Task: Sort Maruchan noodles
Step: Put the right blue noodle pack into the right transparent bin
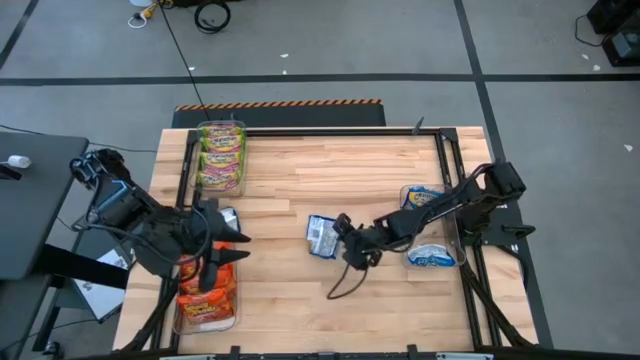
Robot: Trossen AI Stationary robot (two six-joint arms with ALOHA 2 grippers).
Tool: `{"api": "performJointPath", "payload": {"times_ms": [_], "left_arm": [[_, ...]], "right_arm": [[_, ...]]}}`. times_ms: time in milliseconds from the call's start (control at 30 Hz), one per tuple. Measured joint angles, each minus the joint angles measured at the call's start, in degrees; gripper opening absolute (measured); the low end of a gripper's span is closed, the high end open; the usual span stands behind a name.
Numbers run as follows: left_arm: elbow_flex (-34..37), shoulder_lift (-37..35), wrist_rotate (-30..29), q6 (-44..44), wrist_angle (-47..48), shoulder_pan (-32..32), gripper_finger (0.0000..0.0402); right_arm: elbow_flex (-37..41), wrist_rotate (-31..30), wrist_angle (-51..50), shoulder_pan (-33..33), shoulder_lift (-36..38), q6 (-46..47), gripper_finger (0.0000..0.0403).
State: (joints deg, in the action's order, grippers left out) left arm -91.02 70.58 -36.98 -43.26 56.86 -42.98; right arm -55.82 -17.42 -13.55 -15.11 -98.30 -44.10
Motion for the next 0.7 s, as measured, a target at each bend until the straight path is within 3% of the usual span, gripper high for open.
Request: {"api": "performJointPath", "payload": {"times_ms": [100,367,600,700], "left_arm": [[0.00,-0.14,1.29,0.61,-0.04,0.00,0.0153],[0.00,-0.12,-0.26,3.38,-0.13,0.07,0.0153],[0.02,-0.12,-1.66,3.19,-0.58,0.07,0.0153],[0.00,-0.12,-2.61,3.20,-0.69,0.09,0.0153]], "right_arm": [[2.22,-2.87,1.68,-0.16,-0.11,-1.90,0.0172],[5.22,-3.83,8.92,0.73,-2.97,-8.18,0.0197],[4.18,-7.54,19.56,0.73,-9.62,-11.10,0.0193],[3.56,-6.62,21.10,0.60,-10.80,-8.83,0.0168]]}}
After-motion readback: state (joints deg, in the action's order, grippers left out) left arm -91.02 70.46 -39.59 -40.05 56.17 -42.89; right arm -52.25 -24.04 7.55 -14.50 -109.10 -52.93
